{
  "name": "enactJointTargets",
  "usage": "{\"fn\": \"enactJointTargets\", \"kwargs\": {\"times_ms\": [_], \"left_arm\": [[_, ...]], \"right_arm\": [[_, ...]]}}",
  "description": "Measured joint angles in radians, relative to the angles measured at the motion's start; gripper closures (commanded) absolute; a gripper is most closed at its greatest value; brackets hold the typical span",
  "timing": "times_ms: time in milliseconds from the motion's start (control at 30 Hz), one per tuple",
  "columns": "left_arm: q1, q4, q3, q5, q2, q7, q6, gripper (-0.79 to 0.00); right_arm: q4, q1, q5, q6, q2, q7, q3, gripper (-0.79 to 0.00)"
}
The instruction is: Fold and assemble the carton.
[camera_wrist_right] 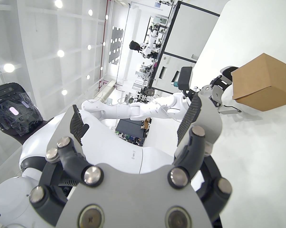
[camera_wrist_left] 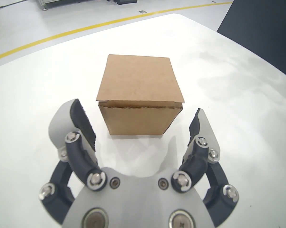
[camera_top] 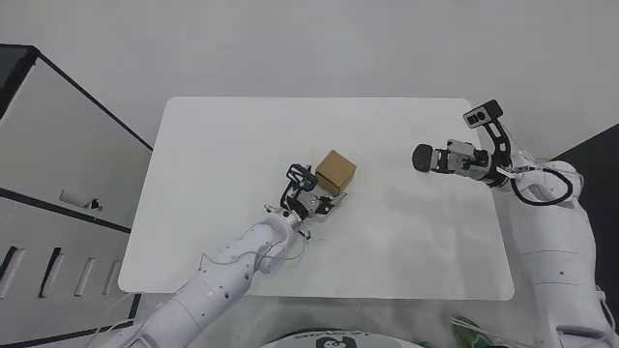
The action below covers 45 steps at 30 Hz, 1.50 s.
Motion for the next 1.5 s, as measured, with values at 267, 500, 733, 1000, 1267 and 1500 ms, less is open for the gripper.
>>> {"fn": "enactJointTargets", "kwargs": {"times_ms": [267, 500, 733, 1000, 1267, 1500], "left_arm": [[-0.035, 0.084, 0.019, -0.023, -0.034, 0.054, 0.014, -0.785], [-0.064, 0.146, 0.036, -0.036, -0.062, 0.075, 0.009, -0.785], [-0.079, 0.189, 0.041, -0.039, -0.082, 0.091, 0.001, -0.785], [-0.085, 0.215, 0.036, -0.033, -0.097, 0.099, -0.003, -0.243], [-0.076, 0.204, 0.012, -0.008, -0.099, 0.106, -0.006, 0.0], [-0.026, 0.062, -0.066, 0.043, -0.061, 0.068, -0.086, 0.0]], "right_arm": [[0.0, 0.0, 0.0, 0.0, 0.0, 0.0, 0.0, -0.785], [0.0, 0.0, 0.0, 0.0, 0.0, 0.0, 0.0, -0.785], [0.0, 0.0, 0.0, 0.0, 0.0, 0.0, 0.0, -0.785], [0.0, 0.0, 0.0, 0.0, 0.0, 0.0, 0.0, -0.785], [0.0, 0.0, 0.0, 0.0, 0.0, 0.0, 0.0, -0.785], [0.0, 0.0, 0.0, 0.0, 0.0, 0.0, 0.0, -0.785]]}}
